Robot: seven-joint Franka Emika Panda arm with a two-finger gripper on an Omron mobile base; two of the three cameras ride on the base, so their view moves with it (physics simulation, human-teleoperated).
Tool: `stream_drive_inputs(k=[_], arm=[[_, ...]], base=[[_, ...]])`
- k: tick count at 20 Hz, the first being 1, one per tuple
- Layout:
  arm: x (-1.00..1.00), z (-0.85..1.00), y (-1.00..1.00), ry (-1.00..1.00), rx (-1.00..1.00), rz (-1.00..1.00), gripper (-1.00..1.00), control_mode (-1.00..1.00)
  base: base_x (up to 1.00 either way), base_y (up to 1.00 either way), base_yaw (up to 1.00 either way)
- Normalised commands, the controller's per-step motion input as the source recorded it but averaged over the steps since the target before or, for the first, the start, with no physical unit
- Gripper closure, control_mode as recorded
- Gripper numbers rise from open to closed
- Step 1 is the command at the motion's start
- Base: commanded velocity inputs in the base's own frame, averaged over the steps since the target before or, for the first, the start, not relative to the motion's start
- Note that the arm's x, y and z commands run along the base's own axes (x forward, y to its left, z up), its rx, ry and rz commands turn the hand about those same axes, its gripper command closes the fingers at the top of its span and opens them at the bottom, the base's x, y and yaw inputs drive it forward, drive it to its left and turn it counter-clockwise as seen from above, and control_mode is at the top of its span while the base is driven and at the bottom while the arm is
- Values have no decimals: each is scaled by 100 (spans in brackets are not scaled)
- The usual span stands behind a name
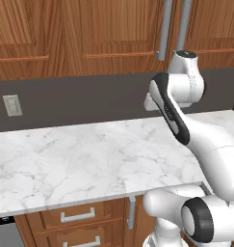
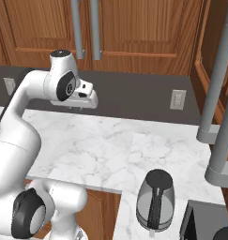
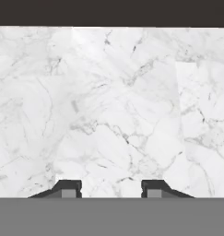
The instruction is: Navigate to the microwave.
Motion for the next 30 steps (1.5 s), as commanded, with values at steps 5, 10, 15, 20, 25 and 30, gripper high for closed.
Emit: stream_drive_inputs(k=[5,10,15,20,25,30], arm=[[-62,-15,-5,-2,0,0,-100,-100],[-89,-63,1,0,-2,0,-100,-100],[-15,-15,3,0,-1,0,-100,100],[0,0,0,0,0,0,-100,100],[0,0,0,0,0,0,-100,100],[0,0,0,0,0,0,-100,100]], base=[[0,0,0],[0,0,0],[-28,27,0],[-16,43,-3],[0,74,13],[0,61,55]])
